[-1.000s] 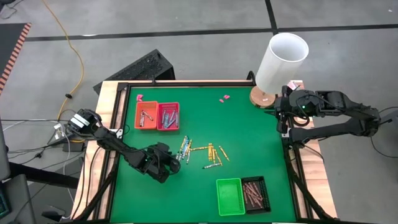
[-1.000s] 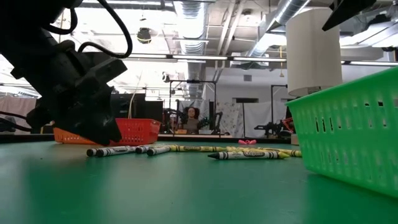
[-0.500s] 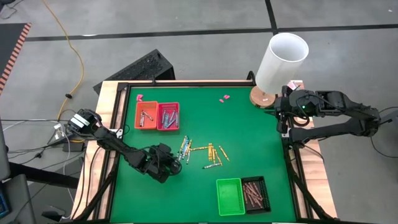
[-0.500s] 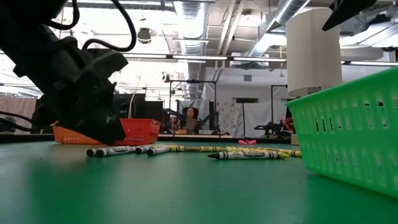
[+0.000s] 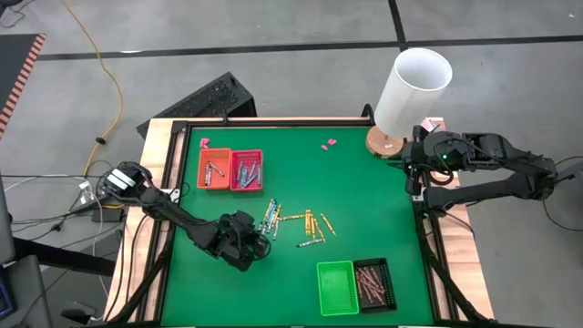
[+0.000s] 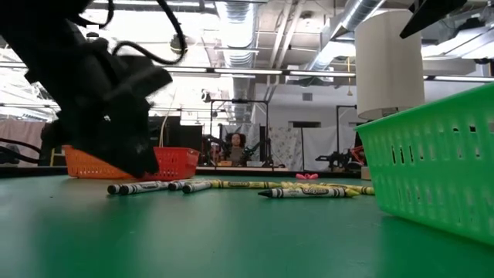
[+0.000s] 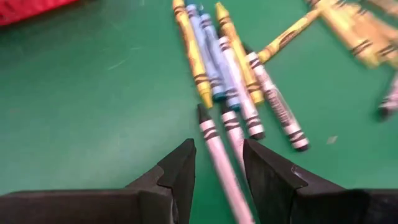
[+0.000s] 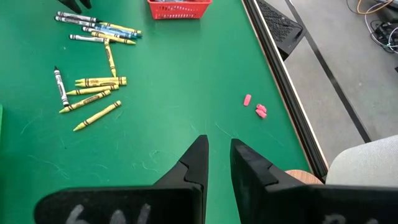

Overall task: Sort crayons
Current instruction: Put the black crayon into the orange bin

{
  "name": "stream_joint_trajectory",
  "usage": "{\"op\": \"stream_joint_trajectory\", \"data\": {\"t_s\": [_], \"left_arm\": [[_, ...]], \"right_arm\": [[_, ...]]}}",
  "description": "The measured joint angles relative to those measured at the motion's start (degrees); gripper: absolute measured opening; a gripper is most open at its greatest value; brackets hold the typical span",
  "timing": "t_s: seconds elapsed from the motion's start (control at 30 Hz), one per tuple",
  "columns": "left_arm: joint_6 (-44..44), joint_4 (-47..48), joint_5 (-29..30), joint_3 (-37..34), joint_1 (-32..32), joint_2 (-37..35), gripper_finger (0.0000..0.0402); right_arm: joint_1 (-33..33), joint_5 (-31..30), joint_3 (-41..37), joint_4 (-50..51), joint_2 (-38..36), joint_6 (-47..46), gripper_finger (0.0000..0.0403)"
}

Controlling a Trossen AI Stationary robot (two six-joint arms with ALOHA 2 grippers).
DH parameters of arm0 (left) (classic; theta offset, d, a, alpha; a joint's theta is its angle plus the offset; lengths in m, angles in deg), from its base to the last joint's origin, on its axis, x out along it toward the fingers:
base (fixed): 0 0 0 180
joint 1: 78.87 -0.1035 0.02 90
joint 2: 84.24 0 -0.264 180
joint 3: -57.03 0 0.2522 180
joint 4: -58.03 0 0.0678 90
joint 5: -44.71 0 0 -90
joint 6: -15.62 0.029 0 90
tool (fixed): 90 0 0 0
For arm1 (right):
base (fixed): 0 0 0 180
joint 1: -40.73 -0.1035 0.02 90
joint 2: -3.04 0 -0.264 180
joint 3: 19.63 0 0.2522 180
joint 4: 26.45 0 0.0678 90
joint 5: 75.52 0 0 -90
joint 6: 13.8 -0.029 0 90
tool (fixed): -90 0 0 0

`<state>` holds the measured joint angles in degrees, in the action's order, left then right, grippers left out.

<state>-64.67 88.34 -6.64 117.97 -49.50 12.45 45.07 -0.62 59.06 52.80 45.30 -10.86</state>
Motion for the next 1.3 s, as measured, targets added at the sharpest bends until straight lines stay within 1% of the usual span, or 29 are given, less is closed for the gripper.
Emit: {"op": "stream_joint_trajectory", "data": {"t_s": [0.1, 0.23, 0.3, 0.67, 0.77, 0.9, 0.97, 1.13, 1.3], "left_arm": [[-0.8, 3.0, -1.2, 3.9, -0.1, 4.9, 0.0123], [-1.5, 10.4, -0.2, 9.0, -0.1, 8.7, 0.0123], [-1.8, 13.0, 0.4, 10.1, -0.3, 8.7, 0.0123], [-3.9, 15.1, 0.5, 11.0, -0.4, 8.8, 0.0123], [-5.7, 18.3, -0.1, 12.2, -0.4, 8.8, 0.0123], [-11.3, 22.4, -0.5, 12.7, -0.1, 8.8, 0.0123], [-11.5, 21.9, -1.4, 12.7, 0.0, 8.8, 0.0123], [-8.8, 18.5, -3.6, 12.7, 0.0, 9.5, 0.0123], [-8.4, 17.1, -2.5, 12.7, 0.0, 9.4, 0.0123]], "right_arm": [[0.0, 0.0, 0.0, 0.0, 0.0, 0.1, 0.0068], [0.0, 0.0, 0.0, 0.0, 0.0, 0.1, 0.0068], [0.0, 0.0, 0.0, 0.0, 0.0, 0.1, 0.0068], [0.0, 0.0, 0.0, 0.1, 0.0, 0.2, 0.0068], [0.0, 0.0, 0.0, 0.2, 0.0, 0.1, 0.0068], [0.0, 0.0, 0.0, 0.2, 0.0, 0.1, 0.0068], [0.0, 0.0, 0.0, 0.2, 0.0, 0.1, 0.0068], [0.0, 0.0, 0.0, 0.1, 0.0, 0.1, 0.0068], [0.0, 0.0, 0.0, 0.1, 0.0, 0.1, 0.0068]]}}
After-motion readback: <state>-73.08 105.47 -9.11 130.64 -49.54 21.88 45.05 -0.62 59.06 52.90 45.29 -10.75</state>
